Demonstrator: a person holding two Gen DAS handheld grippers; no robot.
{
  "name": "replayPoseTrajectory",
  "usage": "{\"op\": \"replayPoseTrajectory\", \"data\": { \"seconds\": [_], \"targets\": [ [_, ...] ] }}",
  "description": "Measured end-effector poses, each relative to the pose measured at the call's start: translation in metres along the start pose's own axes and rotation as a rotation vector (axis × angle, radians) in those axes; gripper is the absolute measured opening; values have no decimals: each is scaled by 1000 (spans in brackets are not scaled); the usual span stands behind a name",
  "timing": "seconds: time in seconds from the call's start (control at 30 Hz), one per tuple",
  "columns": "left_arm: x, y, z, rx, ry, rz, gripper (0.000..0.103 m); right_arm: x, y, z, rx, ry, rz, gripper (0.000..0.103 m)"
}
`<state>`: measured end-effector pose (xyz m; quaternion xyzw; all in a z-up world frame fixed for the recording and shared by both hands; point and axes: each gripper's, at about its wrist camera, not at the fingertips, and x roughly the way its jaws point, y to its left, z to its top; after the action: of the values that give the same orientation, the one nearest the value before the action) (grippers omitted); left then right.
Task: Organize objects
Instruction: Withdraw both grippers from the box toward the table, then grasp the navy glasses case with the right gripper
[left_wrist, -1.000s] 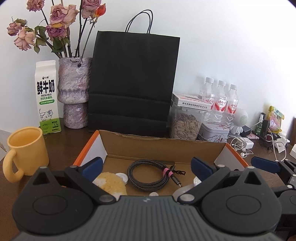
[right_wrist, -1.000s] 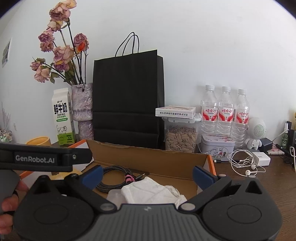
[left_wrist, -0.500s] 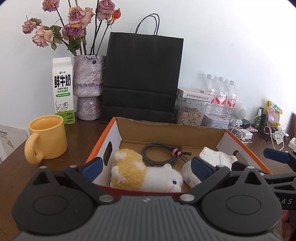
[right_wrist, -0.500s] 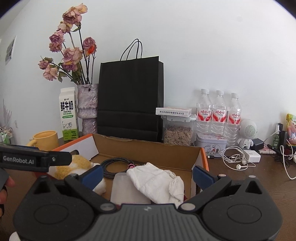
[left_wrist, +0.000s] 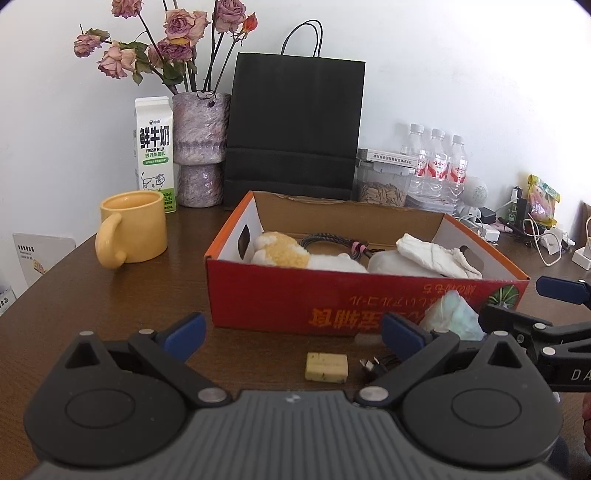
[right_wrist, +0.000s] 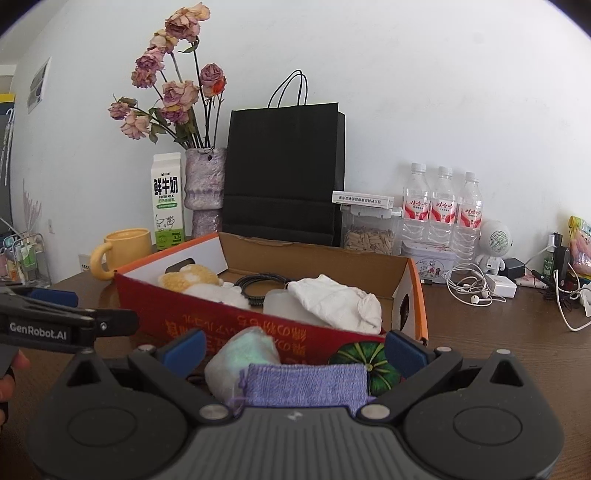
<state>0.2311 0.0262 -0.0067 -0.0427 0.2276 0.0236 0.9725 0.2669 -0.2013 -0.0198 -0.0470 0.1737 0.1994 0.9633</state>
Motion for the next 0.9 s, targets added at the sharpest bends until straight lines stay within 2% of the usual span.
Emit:
{"op": "replayPoseTrajectory", "data": {
  "seconds": [0.27, 0.6, 0.77, 0.87, 0.9],
  "targets": [
    [-26, 5, -24, -13, 17, 1, 103, -32, 6, -23, 28, 18, 27, 103],
    [-46, 3, -46, 21, 61, 6, 103, -49, 10, -36, 77, 90, 145, 103],
    [-47, 10, -49, -23, 99, -3, 103, -41, 13, -41, 96, 164, 182, 96],
    [-47, 12, -51, -35, 113, -13, 103, -33, 6, -45, 170, 208, 223, 85],
    [-47, 12, -51, -35, 115, -16, 103, -31, 3, -46, 192, 223, 234, 85]
  ]
}}
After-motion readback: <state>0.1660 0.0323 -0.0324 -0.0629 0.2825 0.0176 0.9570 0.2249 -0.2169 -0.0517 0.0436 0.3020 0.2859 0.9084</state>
